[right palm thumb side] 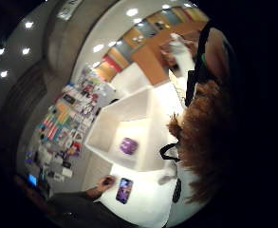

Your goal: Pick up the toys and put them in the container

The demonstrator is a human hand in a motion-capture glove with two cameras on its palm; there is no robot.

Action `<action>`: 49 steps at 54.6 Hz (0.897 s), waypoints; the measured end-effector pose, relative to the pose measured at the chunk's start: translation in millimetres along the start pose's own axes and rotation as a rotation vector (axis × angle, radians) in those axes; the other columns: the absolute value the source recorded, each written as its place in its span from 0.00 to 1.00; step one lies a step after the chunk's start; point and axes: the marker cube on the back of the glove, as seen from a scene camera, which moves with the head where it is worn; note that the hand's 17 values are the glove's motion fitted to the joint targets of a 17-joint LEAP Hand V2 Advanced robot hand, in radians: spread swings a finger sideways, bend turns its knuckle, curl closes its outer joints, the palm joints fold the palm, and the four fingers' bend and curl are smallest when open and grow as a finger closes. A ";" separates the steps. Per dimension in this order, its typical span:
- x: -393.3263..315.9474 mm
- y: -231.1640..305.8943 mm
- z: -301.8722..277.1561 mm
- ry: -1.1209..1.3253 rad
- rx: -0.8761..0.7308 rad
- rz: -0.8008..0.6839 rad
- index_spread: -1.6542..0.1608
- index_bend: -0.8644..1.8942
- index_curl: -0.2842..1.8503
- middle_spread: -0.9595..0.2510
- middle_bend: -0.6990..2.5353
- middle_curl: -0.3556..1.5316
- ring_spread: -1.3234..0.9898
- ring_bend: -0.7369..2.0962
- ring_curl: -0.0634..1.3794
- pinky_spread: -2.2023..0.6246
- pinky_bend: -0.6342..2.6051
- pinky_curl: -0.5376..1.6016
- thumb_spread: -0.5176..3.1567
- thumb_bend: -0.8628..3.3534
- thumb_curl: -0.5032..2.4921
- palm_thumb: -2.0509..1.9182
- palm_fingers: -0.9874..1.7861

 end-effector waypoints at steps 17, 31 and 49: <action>-157.0 -94.8 -28.6 -0.264 -0.053 -0.205 0.65 0.46 0.59 0.45 0.36 0.61 0.40 0.57 0.40 0.62 0.47 0.44 0.28 0.23 0.45 0.71 0.74; -189.7 -118.8 30.2 -0.404 -0.196 -0.092 0.65 0.39 0.60 0.46 0.29 0.61 0.41 0.56 0.41 0.63 0.50 0.45 0.33 0.22 0.45 0.69 0.61; -134.9 -79.1 18.2 -0.349 -0.276 -0.102 0.66 0.35 0.47 0.55 0.31 0.58 0.45 0.53 0.36 0.74 0.50 0.44 0.44 0.19 0.33 0.50 0.46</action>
